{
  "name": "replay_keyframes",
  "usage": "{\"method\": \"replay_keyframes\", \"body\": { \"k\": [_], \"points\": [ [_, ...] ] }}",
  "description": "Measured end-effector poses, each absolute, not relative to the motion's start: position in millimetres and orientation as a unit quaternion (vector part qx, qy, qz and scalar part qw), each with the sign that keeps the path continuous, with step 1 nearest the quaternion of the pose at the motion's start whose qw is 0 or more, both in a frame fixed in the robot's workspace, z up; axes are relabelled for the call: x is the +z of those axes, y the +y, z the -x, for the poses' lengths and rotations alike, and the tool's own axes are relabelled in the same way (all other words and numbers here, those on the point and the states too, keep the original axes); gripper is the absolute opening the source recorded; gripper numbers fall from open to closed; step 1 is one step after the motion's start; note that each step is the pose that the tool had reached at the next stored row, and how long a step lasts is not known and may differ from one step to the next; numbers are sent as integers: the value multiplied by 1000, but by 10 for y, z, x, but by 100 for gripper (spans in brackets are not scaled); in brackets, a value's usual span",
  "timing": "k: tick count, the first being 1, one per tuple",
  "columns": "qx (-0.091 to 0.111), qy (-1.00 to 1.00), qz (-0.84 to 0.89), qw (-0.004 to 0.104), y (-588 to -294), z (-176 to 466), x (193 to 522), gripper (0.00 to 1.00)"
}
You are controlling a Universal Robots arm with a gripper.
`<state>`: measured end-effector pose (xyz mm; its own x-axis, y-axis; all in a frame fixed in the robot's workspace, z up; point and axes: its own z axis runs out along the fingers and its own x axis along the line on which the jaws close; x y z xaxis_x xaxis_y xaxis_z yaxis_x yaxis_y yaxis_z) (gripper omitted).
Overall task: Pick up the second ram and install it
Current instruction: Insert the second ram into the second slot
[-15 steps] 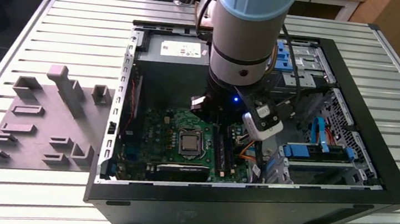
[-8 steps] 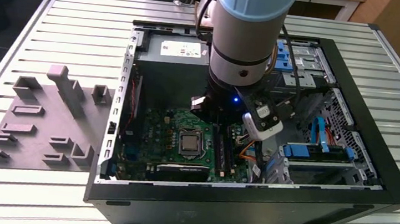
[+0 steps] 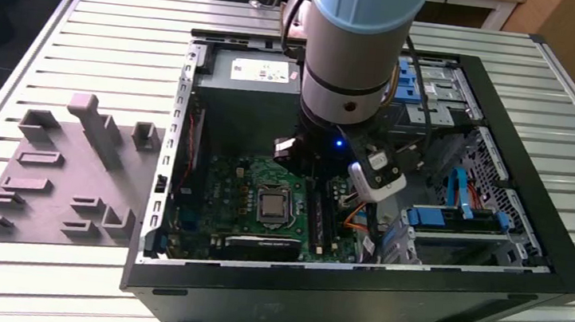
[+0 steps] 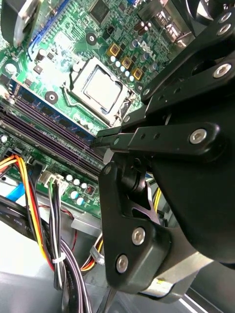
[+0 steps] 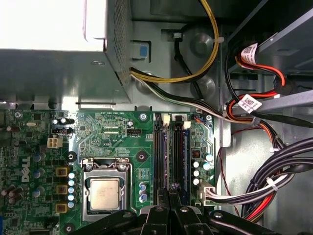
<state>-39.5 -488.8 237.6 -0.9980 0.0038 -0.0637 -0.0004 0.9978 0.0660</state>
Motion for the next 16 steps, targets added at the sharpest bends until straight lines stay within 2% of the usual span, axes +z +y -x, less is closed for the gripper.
{"method": "replay_keyframes", "body": {
  "k": [16],
  "points": [
    [35,999,3,32,-4889,387,2332,12]
  ]
}}
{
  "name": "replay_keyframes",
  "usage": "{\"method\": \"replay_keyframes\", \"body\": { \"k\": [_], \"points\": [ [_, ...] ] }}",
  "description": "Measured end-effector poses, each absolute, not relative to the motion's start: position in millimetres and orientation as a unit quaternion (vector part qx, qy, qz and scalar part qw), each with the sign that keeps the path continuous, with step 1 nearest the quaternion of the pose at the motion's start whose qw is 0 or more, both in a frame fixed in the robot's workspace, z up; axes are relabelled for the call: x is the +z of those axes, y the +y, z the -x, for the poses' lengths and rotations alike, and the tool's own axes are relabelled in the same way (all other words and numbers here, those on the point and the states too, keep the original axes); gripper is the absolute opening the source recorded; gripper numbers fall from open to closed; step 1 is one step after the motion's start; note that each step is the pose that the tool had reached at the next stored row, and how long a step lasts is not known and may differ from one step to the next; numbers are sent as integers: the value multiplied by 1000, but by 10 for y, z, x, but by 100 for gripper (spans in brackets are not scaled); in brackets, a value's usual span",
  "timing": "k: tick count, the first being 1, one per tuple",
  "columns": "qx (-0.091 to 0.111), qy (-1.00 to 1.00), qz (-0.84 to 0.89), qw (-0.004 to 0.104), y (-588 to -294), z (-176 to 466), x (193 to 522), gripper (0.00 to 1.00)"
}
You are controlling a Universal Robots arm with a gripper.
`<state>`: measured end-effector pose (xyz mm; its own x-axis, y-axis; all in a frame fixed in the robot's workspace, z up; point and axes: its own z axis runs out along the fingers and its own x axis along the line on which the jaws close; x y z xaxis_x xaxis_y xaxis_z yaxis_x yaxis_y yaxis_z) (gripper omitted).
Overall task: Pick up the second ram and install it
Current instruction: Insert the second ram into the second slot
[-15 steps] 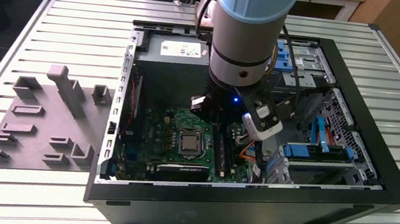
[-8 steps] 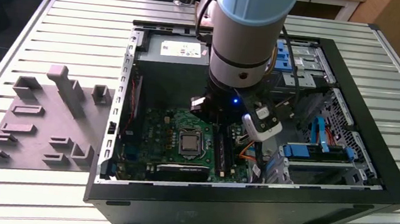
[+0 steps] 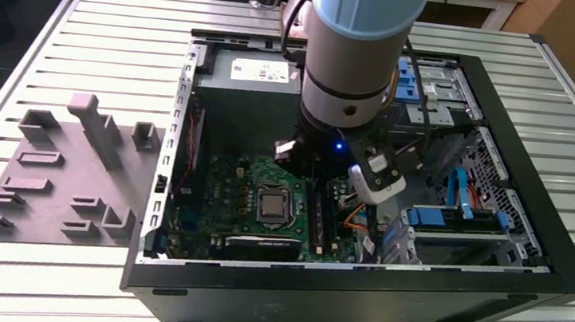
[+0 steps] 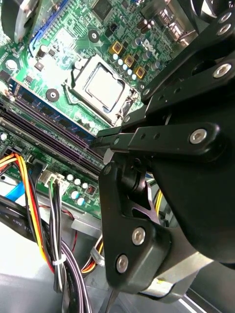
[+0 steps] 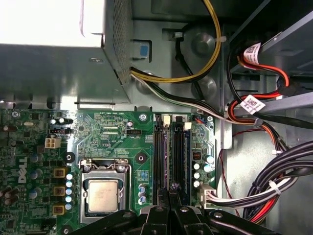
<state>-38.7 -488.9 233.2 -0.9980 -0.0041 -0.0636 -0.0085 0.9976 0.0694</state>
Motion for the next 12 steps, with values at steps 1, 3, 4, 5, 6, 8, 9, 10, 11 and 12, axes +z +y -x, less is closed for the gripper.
{"method": "replay_keyframes", "body": {
  "k": [1,3,4,5,6,8,9,10,11,12],
  "points": [
    [35,999,3,32,-4889,387,2329,12],
    [35,999,3,32,-4889,387,2320,12],
    [35,999,3,32,-4889,387,2317,12],
    [35,999,3,32,-4889,387,2316,12],
    [35,999,3,32,-4889,387,2315,12],
    [35,999,3,32,-4889,387,2311,12],
    [35,999,3,32,-4889,387,2306,12],
    [35,999,3,32,-4889,387,2302,12],
    [36,999,3,32,-4889,387,2299,12],
    [36,999,3,32,-4889,387,2298,12]
  ]
}}
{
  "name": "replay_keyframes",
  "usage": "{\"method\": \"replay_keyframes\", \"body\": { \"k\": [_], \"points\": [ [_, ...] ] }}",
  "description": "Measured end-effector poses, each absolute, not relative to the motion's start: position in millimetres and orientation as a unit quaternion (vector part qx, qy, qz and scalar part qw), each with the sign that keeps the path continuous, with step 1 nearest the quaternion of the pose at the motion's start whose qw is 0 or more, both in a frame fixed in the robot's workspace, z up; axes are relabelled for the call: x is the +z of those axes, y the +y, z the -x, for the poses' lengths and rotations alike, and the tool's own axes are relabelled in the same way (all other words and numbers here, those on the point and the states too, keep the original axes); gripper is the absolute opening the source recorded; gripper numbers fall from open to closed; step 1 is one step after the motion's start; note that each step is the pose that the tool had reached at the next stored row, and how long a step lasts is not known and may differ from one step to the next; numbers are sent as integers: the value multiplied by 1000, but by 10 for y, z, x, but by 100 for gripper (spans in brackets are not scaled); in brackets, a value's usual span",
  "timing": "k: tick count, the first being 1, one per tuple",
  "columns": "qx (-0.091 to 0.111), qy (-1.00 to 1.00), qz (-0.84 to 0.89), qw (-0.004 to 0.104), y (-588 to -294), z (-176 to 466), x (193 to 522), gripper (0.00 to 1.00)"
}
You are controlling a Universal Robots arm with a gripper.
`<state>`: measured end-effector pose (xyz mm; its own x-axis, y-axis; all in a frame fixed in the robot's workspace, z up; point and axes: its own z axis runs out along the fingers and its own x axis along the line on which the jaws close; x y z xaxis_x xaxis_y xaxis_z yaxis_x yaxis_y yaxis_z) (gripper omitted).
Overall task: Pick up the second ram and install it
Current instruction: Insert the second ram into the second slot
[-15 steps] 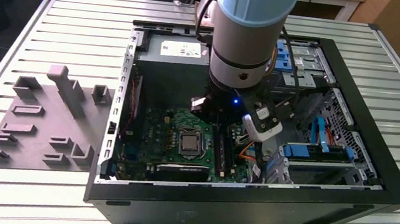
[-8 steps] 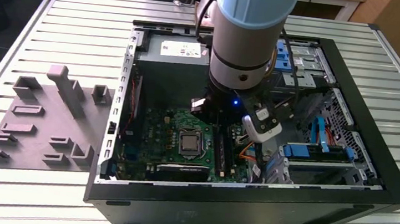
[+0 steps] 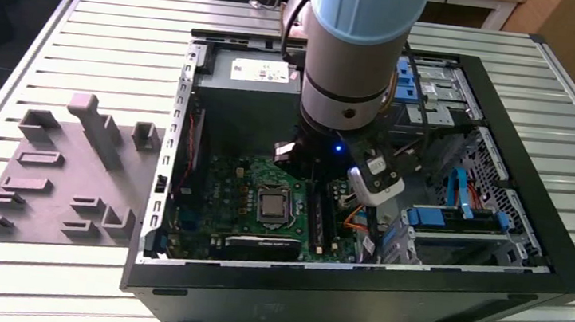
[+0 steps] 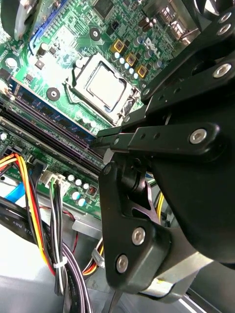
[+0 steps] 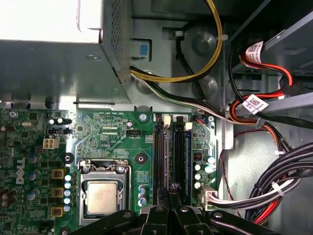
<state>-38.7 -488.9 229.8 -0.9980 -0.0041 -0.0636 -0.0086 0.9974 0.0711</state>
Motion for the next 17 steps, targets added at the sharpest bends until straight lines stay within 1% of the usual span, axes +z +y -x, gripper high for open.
{"method": "replay_keyframes", "body": {
  "k": [17],
  "points": [
    [36,999,1,32,-4886,388,2271,12]
  ]
}}
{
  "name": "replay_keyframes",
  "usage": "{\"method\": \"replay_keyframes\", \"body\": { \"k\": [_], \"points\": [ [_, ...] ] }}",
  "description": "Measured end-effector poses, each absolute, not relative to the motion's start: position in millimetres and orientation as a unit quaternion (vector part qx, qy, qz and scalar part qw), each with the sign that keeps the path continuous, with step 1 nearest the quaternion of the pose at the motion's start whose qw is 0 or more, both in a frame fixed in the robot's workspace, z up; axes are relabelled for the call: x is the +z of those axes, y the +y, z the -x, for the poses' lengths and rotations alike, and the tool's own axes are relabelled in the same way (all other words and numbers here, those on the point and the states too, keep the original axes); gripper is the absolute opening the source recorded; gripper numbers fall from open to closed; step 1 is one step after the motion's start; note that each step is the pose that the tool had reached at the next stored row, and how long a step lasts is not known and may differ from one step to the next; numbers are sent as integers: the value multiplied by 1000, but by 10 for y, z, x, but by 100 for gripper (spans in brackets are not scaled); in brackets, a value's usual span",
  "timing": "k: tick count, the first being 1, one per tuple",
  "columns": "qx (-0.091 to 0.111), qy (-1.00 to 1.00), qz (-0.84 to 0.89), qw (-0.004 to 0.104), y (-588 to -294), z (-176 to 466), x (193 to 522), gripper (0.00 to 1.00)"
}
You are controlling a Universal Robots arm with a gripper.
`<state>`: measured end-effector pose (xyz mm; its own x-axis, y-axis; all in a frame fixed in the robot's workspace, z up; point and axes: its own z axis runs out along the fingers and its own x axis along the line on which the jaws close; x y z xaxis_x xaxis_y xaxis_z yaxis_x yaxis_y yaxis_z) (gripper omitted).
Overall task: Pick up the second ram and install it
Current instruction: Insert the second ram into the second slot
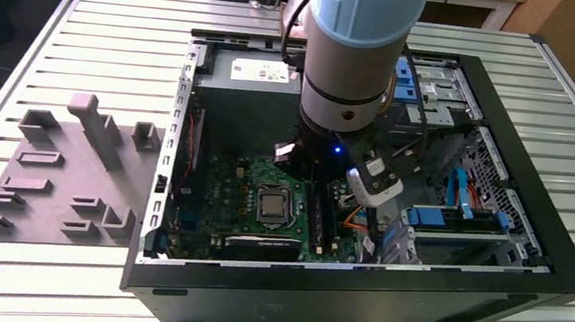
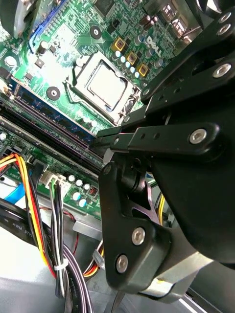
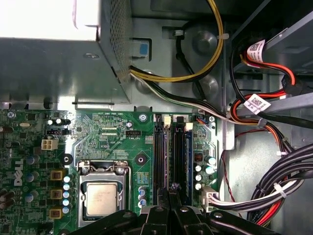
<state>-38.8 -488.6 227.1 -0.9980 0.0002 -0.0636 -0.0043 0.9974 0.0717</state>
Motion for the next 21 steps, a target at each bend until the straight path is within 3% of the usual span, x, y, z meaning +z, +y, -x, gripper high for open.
{"method": "replay_keyframes", "body": {
  "k": [21],
  "points": [
    [36,999,1,32,-4882,388,2257,12]
  ]
}}
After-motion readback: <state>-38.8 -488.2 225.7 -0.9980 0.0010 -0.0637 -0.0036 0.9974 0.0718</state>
